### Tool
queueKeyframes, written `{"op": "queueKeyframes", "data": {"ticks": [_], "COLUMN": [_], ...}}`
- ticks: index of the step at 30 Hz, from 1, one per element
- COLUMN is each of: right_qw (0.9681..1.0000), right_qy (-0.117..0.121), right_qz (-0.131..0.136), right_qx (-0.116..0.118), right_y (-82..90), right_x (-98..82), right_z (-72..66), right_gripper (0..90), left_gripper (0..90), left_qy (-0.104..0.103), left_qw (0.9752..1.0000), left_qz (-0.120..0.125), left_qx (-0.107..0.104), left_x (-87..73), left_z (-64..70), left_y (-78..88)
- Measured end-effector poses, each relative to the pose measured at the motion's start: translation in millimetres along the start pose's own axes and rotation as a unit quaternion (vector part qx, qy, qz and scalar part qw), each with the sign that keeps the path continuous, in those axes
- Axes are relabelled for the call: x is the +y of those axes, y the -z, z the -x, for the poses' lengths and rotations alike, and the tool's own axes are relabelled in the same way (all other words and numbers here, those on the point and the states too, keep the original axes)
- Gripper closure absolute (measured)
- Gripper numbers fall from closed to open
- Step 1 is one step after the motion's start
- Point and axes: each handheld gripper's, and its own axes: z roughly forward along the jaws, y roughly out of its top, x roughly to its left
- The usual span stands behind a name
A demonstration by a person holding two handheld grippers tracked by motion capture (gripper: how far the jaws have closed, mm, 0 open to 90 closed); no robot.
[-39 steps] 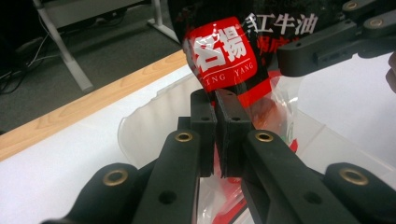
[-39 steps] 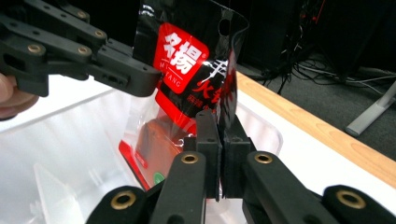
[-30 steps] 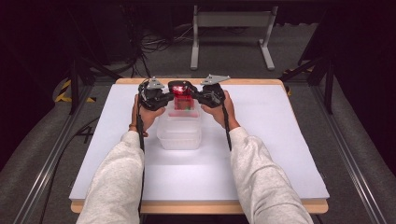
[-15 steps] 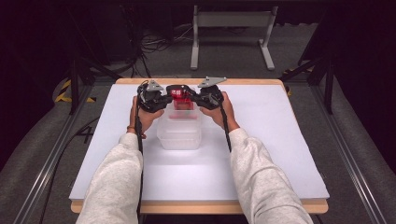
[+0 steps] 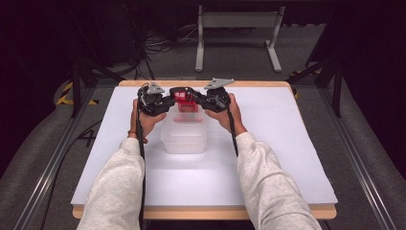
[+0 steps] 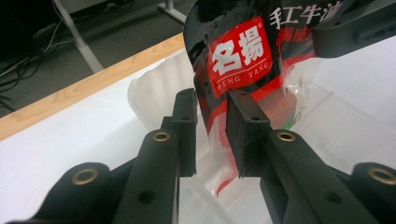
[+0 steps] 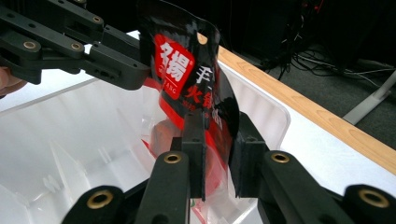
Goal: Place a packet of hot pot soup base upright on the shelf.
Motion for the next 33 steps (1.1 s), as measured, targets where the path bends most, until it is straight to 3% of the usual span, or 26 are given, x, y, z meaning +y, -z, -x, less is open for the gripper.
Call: {"op": "queueKeyframes", "data": {"ticks": [12,16,19,22,26,33], "right_qw": [0.9997,0.9995,0.9991,0.9988,0.9982,0.9972], "right_qy": [0.004,0.01,0.021,0.026,0.037,0.045], "right_qz": [-0.002,-0.006,-0.011,-0.016,-0.021,-0.028], "right_qx": [-0.026,-0.031,-0.034,-0.039,-0.042,-0.052], "right_y": [13.1,18.6,27.2,31.0,40.7,58.6], "right_x": [2.0,1.4,-0.1,-1.3,-4.6,-11.1], "right_z": [2.5,2.2,1.4,1.0,0.9,4.2], "right_gripper": [70.2,69.7,68.7,67.9,66.4,63.6], "left_gripper": [65.6,61.6,58.4,54.9,52.3,37.2], "left_qy": [0.002,-0.011,-0.029,-0.026,-0.046,-0.06], "left_qw": [0.9999,0.9999,0.9995,0.9997,0.9989,0.9978], "left_qz": [0.002,0.008,-0.001,0.001,-0.001,0.006], "left_qx": [0.012,0.008,0.009,0.004,0.014,0.027], "left_x": [-1.0,-3.5,-5.7,-6.2,-9.0,-17.9], "left_z": [-1.8,3.0,9.5,10.8,15.0,26.2], "left_y": [17.2,23.7,30.1,36.6,46.9,66.1]}}
